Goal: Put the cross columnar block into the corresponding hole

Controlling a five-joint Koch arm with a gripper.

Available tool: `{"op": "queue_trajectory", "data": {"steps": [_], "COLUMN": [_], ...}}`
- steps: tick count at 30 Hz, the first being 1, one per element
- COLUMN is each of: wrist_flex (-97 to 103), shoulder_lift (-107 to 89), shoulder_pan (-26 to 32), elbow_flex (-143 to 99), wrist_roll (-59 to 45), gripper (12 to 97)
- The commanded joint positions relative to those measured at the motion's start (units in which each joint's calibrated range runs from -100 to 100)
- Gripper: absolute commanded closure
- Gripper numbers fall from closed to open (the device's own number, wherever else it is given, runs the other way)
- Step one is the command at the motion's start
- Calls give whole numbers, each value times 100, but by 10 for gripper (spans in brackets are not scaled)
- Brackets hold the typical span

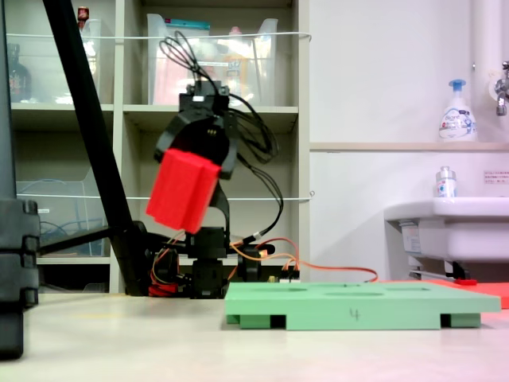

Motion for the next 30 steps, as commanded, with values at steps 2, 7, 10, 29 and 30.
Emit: {"op": "queue_trajectory", "data": {"steps": [2, 7, 10, 29, 30], "wrist_flex": [118, 79, 70, 358, 416], "shoulder_lift": [-110, -110, -124, -403, -459], "shoulder_pan": [195, 503, 659, 1314, 1324], "elbow_flex": [495, 485, 446, -432, -532], "wrist_roll": [49, 166, 239, 591, 654], "gripper": [717, 717, 715, 715, 715]}}
